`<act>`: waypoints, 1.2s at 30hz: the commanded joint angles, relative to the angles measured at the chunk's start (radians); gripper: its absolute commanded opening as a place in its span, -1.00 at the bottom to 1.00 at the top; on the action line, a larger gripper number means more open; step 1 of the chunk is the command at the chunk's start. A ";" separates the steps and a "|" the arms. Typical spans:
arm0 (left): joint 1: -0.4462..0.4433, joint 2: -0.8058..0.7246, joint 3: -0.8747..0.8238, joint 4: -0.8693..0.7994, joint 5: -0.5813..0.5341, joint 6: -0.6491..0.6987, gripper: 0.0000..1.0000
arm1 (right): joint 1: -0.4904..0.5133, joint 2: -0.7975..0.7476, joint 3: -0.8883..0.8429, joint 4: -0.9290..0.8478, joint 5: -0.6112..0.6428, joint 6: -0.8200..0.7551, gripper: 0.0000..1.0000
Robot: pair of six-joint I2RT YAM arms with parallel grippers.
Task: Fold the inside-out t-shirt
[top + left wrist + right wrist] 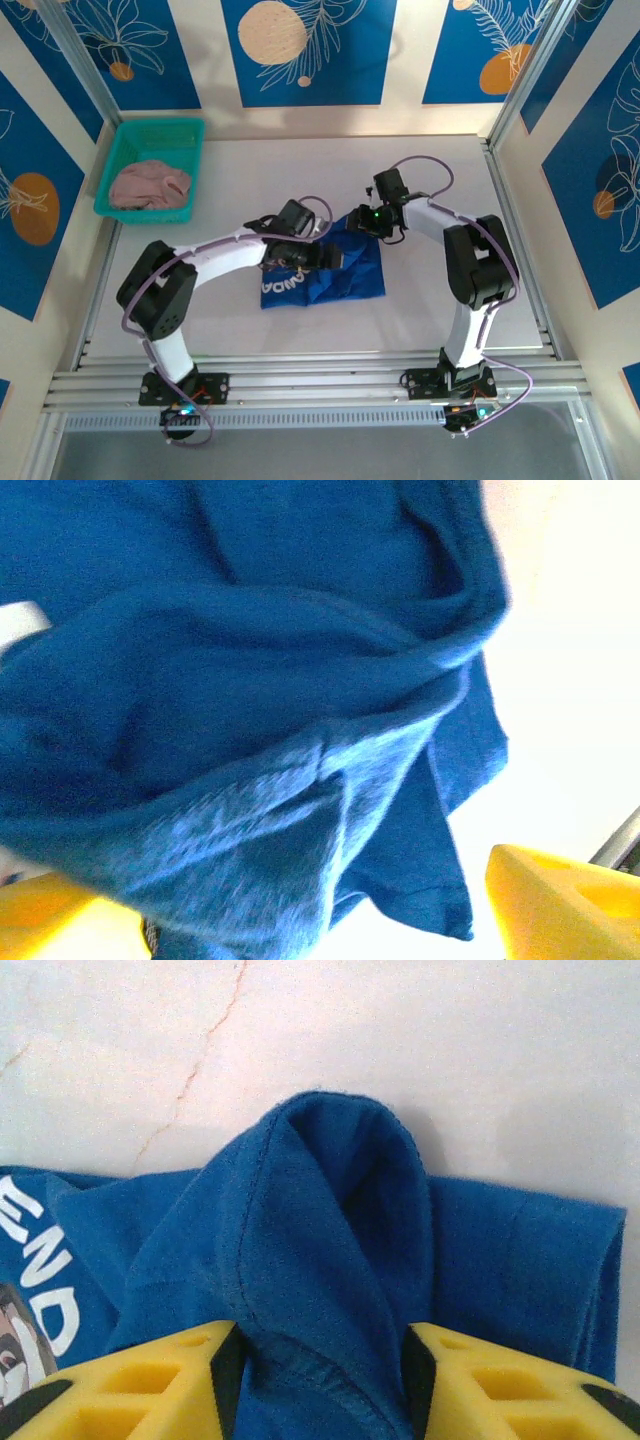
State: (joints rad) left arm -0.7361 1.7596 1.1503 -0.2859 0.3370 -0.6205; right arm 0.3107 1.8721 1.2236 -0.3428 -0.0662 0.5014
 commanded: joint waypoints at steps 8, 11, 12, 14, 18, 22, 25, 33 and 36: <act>-0.237 0.164 0.236 0.113 0.110 0.076 0.62 | -0.137 0.044 0.179 -0.187 -0.032 -0.050 -0.27; -0.274 0.203 0.326 0.021 0.102 0.148 0.64 | -0.181 0.010 0.182 -0.220 -0.049 -0.065 -0.18; -0.277 0.207 0.340 0.000 0.100 0.164 0.64 | -0.192 -0.008 0.176 -0.228 -0.051 -0.067 -0.15; -0.276 0.189 0.349 -0.043 0.086 0.206 0.66 | -0.212 -0.063 0.145 -0.236 -0.050 -0.069 -0.04; -0.254 0.099 0.296 -0.110 -0.011 0.272 0.69 | -0.229 -0.179 0.034 -0.226 -0.082 -0.053 0.11; -0.136 -0.043 0.133 -0.105 -0.083 0.218 0.68 | -0.211 -0.275 -0.111 -0.141 -0.208 -0.022 0.15; -0.007 -0.129 -0.009 -0.067 -0.077 0.135 0.67 | -0.143 -0.272 -0.126 -0.093 -0.209 -0.037 0.14; 0.102 -0.154 -0.095 -0.115 -0.104 0.100 0.66 | -0.088 -0.046 0.062 -0.107 0.011 -0.112 0.18; 0.101 -0.148 -0.096 -0.116 -0.106 0.099 0.66 | -0.079 0.036 0.124 -0.131 0.050 -0.141 0.15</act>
State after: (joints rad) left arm -0.6304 1.6104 1.0576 -0.3843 0.2420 -0.5102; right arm 0.2279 1.8568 1.2881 -0.4561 -0.0807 0.4118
